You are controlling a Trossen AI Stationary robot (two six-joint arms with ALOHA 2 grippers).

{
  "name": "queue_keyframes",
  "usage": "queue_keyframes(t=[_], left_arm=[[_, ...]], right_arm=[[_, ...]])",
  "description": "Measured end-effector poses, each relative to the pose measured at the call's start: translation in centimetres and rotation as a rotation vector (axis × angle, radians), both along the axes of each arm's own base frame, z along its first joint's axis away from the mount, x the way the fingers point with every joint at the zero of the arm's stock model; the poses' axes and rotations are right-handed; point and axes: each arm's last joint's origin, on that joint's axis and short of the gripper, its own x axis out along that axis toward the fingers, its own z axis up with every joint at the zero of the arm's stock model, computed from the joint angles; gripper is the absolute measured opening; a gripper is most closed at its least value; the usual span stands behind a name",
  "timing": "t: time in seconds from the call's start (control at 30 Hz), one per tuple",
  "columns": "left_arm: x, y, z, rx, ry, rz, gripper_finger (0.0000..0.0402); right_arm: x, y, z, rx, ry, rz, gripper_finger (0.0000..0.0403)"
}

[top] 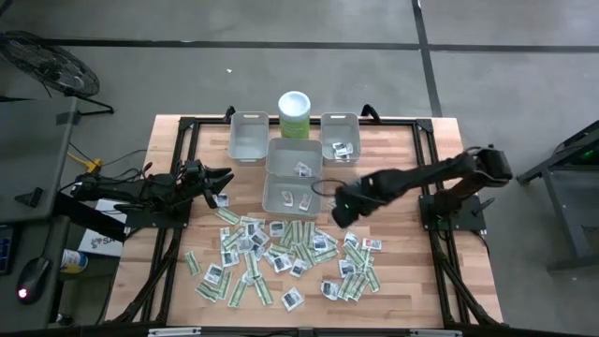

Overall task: Pick & Place First Aid Supplies
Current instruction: Put the top right ointment pack into the bottom center bin

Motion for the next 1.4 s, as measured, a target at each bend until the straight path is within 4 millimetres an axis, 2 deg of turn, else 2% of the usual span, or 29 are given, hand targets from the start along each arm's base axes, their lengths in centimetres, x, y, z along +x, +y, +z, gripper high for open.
queue_keyframes(t=[0.17, 0.47, 0.7, 0.9, 1.1, 1.4], left_arm=[[0.0, 0.0, 0.0, 0.0, 0.0, 0.0, 0.0131], [0.0, 0.0, 0.0, 0.0, 0.0, 0.0, 0.0131], [0.0, 0.0, 0.0, 0.0, 0.0, 0.0, 0.0131], [0.0, 0.0, 0.0, 0.0, 0.0, 0.0, 0.0131], [0.0, 0.0, 0.0, 0.0, 0.0, 0.0, 0.0131], [0.0, 0.0, 0.0, 0.0, 0.0, 0.0, 0.0131]], right_arm=[[-2.6, 2.5, -2.2, 0.071, 0.092, -0.113, 0.0162], [-5.0, 5.8, -5.8, 0.186, 0.136, -0.184, 0.0188], [-6.3, 6.3, -7.3, 0.126, 0.127, -0.233, 0.0205], [-6.9, 6.0, -8.4, 0.12, 0.092, -0.255, 0.0202], [-7.3, 5.8, -8.9, 0.099, 0.103, -0.257, 0.017], [-7.6, 5.7, -9.1, 0.077, 0.127, -0.231, 0.0075]])
